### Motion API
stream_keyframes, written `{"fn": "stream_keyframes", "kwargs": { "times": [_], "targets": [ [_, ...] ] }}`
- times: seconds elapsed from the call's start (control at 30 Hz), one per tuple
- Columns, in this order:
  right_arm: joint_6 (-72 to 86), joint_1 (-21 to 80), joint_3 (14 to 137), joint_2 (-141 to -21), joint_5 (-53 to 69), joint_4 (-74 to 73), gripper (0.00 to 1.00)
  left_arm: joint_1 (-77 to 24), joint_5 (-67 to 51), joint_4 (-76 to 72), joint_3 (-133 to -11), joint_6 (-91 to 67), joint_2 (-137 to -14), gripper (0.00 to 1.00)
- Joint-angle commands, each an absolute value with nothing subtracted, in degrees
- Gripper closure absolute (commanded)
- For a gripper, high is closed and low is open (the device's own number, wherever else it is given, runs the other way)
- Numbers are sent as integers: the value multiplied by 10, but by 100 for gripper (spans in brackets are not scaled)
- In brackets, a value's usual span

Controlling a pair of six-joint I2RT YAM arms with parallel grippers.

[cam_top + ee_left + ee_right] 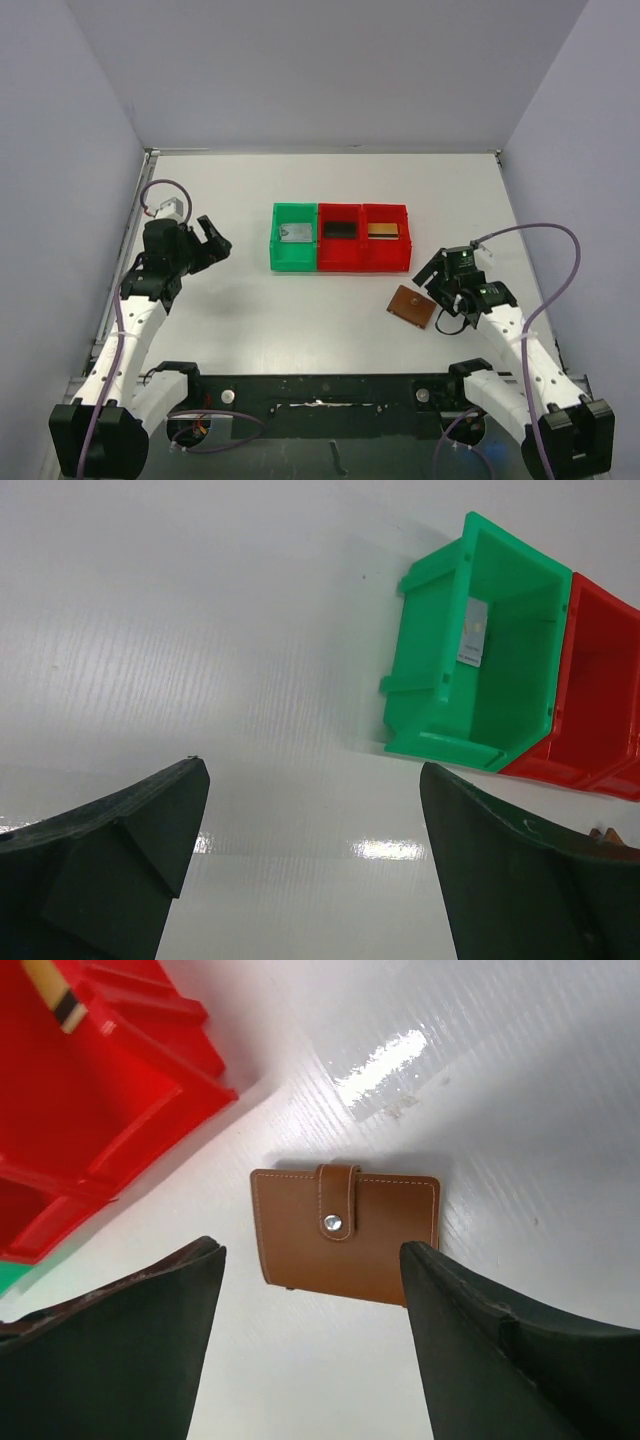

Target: Take the credit cards out of the card holder

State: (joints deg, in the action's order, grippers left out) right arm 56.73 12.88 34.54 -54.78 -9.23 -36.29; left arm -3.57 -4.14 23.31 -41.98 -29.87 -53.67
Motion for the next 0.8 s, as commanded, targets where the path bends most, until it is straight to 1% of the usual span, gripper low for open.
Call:
{"fn": "stream_keyframes", "kwargs": {
  "times": [0.0, 0.07, 0.17, 0.23, 0.27, 0.33, 0.4, 0.6, 0.7, 0.77],
  "targets": [
    [574, 134, 374, -480, -115, -402, 26, -34, -65, 179, -424, -298, -554, 13],
    [536, 126, 393, -495, -144, -397, 21, -32, -80, 173, -428, -298, -567, 13],
    [472, 63, 407, -566, -96, -358, 20, -32, -100, 178, -432, -291, -578, 13],
    [434, 23, 417, -622, -48, -332, 24, -35, -98, 178, -430, -287, -576, 13],
    [419, 12, 422, -650, -44, -326, 28, -39, -94, 172, -426, -285, -574, 14],
    [396, 0, 427, -679, -32, -314, 30, -45, -80, 159, -421, -279, -573, 14],
    [371, -8, 424, -693, -2, -294, 32, -45, -68, 156, -420, -273, -576, 14],
    [335, -9, 386, -727, 56, -282, 32, -45, -76, 174, -438, -262, -586, 14],
    [343, -1, 340, -709, 78, -268, 33, -44, -85, 174, -440, -261, -582, 14],
    [356, 3, 309, -694, 113, -252, 34, -44, -87, 172, -437, -261, -577, 14]
  ]
}}
